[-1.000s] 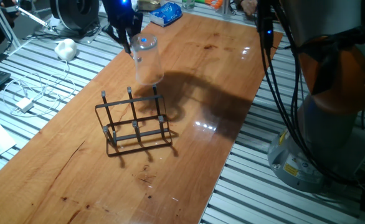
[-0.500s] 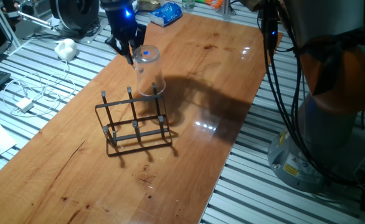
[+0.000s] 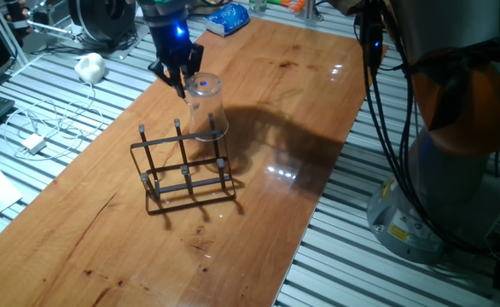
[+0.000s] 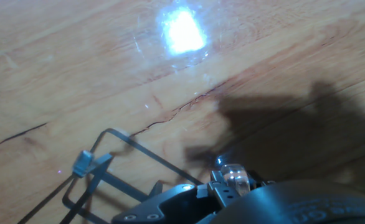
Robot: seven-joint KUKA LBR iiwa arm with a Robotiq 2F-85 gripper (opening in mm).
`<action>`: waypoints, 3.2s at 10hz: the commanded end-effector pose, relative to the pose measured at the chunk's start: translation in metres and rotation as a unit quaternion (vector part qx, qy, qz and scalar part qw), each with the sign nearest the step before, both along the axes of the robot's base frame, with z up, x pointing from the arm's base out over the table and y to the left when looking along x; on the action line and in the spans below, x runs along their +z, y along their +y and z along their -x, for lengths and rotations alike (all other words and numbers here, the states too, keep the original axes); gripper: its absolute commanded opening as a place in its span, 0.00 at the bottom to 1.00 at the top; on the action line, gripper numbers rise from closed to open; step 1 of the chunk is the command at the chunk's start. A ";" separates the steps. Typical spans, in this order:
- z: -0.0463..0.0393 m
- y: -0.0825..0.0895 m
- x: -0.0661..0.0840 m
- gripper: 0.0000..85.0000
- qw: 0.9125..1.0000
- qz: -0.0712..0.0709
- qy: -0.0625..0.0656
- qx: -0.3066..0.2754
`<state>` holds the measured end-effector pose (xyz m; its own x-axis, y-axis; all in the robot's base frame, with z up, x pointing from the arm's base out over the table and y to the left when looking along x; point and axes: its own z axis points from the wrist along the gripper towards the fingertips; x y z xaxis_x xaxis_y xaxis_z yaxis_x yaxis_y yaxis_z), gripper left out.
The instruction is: Put the cup on the cup rack
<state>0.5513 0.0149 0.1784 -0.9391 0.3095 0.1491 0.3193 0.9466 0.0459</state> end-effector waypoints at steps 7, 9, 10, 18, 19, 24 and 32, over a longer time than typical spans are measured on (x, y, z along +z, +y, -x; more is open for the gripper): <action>0.0036 0.000 -0.021 0.00 1.000 0.007 -0.013 0.004; 0.0039 -0.001 -0.024 0.00 1.000 0.009 -0.015 0.007; 0.0042 -0.001 -0.023 0.00 1.000 0.009 -0.015 0.007; 0.0147 0.000 -0.035 0.00 0.999 0.012 -0.044 0.007; 0.0149 0.000 -0.035 0.00 0.999 0.012 -0.044 0.007; 0.0148 0.001 -0.031 0.00 0.999 0.042 -0.020 0.025; 0.0157 0.002 -0.035 0.00 0.999 0.033 0.004 0.025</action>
<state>0.5356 0.0166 0.1431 -0.9522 0.2721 0.1388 0.2722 0.9621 -0.0182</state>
